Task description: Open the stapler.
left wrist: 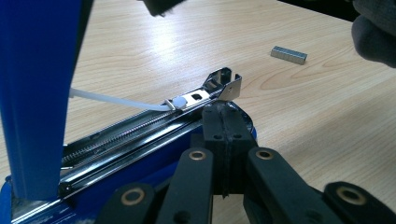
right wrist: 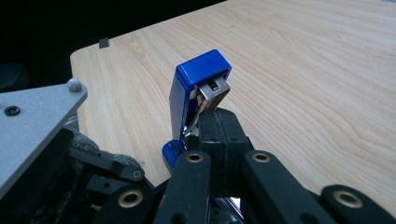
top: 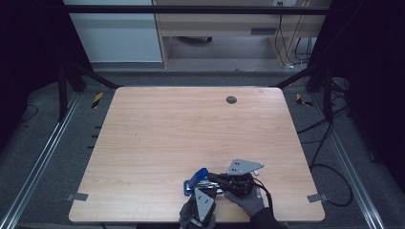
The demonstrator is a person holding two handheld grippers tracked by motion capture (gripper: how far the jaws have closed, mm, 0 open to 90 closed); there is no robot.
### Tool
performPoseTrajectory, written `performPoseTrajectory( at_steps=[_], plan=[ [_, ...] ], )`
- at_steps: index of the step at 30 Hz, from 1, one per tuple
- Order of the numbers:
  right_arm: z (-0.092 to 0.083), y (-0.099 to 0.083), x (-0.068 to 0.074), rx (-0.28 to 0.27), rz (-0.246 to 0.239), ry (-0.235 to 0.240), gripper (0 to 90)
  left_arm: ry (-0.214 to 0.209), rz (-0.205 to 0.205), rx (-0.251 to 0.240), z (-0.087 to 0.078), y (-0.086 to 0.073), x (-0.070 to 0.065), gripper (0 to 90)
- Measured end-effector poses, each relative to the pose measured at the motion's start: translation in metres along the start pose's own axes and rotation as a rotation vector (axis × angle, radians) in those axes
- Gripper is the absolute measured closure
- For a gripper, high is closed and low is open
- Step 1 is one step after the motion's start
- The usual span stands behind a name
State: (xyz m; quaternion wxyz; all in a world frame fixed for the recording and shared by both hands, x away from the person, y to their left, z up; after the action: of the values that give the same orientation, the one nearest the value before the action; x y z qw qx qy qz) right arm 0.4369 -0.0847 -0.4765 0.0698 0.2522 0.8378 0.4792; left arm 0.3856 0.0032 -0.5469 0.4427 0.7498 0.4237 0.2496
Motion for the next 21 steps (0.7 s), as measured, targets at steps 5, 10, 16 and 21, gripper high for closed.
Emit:
performPoseTrajectory(
  at_steps=[5, 10, 16, 21],
  plan=[
    [0.003, 0.004, 0.003, -0.010, -0.001, 0.009, 90.0, 0.002, 0.002, -0.001, 0.000, 0.000, 0.000, 89.8],
    [0.006, 0.008, 0.005, -0.017, -0.006, 0.020, 90.0, 0.002, 0.002, -0.001, 0.000, 0.000, 0.000, 89.8],
    [0.009, 0.010, 0.004, -0.016, 0.001, 0.024, 90.0, 0.004, 0.003, -0.002, 0.000, 0.000, 0.000, 89.9],
    [0.010, 0.011, 0.005, -0.014, 0.000, 0.031, 90.0, 0.004, 0.004, -0.002, 0.000, 0.000, 0.000, 89.8]
  ],
)
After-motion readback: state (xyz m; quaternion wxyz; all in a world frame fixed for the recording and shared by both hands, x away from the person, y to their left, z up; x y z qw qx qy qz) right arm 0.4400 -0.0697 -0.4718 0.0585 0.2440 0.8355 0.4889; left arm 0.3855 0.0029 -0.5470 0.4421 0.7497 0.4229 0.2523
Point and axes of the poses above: each handheld gripper's, and its own axes: z roughly forward along the jaws, y roughly out of its top, x roughly to its left, the point moved 5 cm from there along z, roughly forward along the jaws, and after that the axes turned 7 degrees about x, right-handed, at the moved point
